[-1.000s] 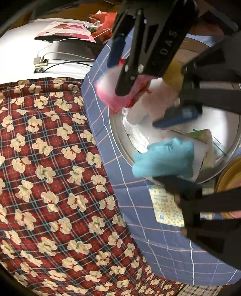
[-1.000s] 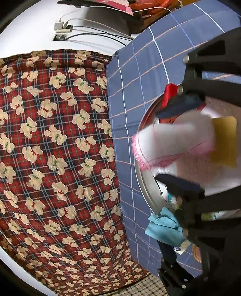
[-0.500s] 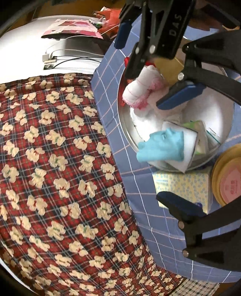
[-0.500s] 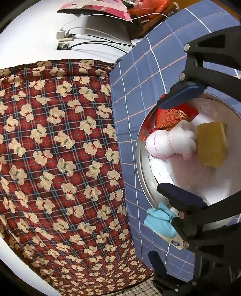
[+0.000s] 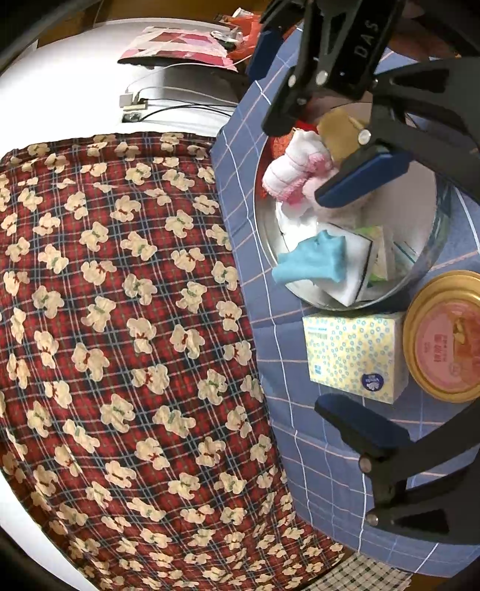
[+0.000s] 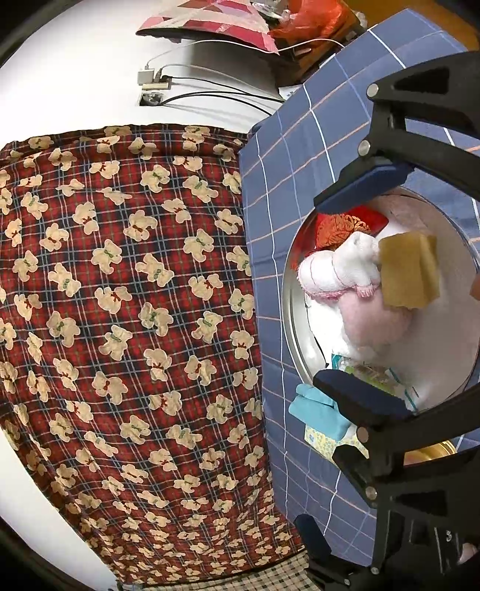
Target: Organize soft objects
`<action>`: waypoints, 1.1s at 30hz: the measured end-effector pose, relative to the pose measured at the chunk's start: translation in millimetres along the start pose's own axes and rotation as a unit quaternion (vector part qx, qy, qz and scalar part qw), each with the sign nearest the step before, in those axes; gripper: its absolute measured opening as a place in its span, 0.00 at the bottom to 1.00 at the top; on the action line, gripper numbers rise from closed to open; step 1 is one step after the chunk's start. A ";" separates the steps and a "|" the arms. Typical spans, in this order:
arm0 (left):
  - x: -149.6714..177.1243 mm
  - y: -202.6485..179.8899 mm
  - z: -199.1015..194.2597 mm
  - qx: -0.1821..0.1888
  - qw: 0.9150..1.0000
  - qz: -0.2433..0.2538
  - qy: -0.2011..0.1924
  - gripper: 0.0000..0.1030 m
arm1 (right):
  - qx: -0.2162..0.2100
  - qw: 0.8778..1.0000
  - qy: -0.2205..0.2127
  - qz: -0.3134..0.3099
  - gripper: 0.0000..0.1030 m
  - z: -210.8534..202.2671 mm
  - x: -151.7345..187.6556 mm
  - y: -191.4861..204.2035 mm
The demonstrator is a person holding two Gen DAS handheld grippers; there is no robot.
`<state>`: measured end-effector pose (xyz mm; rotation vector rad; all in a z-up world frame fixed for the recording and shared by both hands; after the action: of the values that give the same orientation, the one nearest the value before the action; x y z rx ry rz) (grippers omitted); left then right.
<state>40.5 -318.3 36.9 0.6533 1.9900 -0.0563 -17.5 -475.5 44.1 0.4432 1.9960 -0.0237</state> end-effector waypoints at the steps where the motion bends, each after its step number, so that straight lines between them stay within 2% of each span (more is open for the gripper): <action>1: 0.6 1.2 -0.1 0.000 1.000 -0.003 0.000 0.99 | 0.001 1.000 -0.001 0.000 0.85 -0.8 0.5 0.4; 33: 4.1 2.9 2.4 0.004 1.000 -0.011 0.005 0.99 | 0.001 1.000 -0.009 0.002 0.86 -6.6 -0.7 -3.0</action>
<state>42.4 -314.8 33.0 0.6374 2.0072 -0.0754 -24.0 -477.1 47.2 0.4468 1.9768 -0.0281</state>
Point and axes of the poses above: each gripper's, at about its wrist camera, not at the fingertips, and z roughly the way its jaws point, y to its left, x to its underside, the point moved 4 cm from there along z, roughly the way its jaws point, and after that the axes turned 7 degrees about z, right-handed, at the moved point
